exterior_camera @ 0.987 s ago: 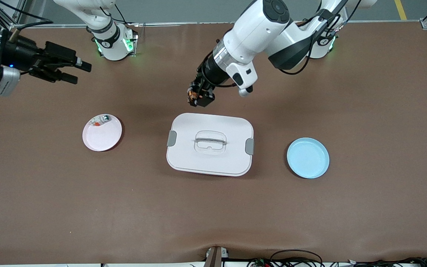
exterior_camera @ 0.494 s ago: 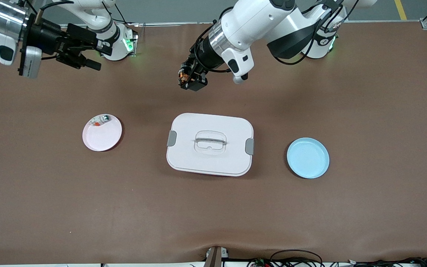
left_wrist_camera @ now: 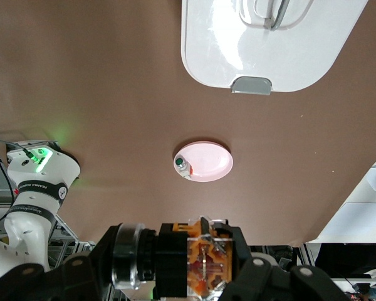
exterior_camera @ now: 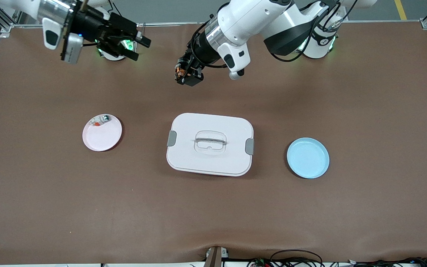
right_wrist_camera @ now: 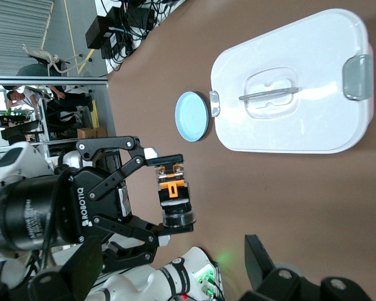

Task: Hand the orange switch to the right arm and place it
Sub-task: 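Close the right gripper on the switch beside the left gripper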

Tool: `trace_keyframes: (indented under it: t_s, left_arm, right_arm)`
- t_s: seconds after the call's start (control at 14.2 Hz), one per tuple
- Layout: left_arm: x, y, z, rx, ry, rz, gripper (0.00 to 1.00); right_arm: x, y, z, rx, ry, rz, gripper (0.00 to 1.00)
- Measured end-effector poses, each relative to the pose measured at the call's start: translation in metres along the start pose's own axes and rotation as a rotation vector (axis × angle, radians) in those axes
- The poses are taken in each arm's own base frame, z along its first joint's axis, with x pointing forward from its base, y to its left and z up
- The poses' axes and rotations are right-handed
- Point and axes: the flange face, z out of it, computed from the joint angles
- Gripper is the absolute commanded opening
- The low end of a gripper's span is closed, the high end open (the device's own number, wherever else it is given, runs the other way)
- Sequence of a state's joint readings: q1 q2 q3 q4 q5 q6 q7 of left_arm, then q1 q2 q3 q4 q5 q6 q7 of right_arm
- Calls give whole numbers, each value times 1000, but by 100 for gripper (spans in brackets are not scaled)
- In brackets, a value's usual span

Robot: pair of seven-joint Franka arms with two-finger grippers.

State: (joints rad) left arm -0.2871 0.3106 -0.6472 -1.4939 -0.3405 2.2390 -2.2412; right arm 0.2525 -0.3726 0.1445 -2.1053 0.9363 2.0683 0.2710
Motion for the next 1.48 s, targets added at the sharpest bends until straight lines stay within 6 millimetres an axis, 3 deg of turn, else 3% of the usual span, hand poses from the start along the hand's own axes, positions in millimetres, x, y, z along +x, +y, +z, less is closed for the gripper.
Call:
trace_keyframes:
  t_s: [0.28, 0.49, 1.34, 1.41, 1.48]
  left_arm:
    - [-1, -2, 1, 2, 0, 3, 38]
    - [-1, -2, 1, 3, 0, 4, 38]
    - [-4, -6, 4, 9, 0, 11, 38]
    - [-4, -6, 4, 9, 0, 11, 38]
    - [-4, -6, 4, 9, 0, 11, 38]
  right_arm:
    - [-2, -3, 49, -28, 28, -12, 100]
    - [1, 0, 72, -41, 34, -4, 100]
    - [-2, -2, 89, -48, 42, 7, 100]
    - [-3, -3, 90, -50, 44, 3, 91]
    - [-4, -3, 91, -60, 45, -8, 71]
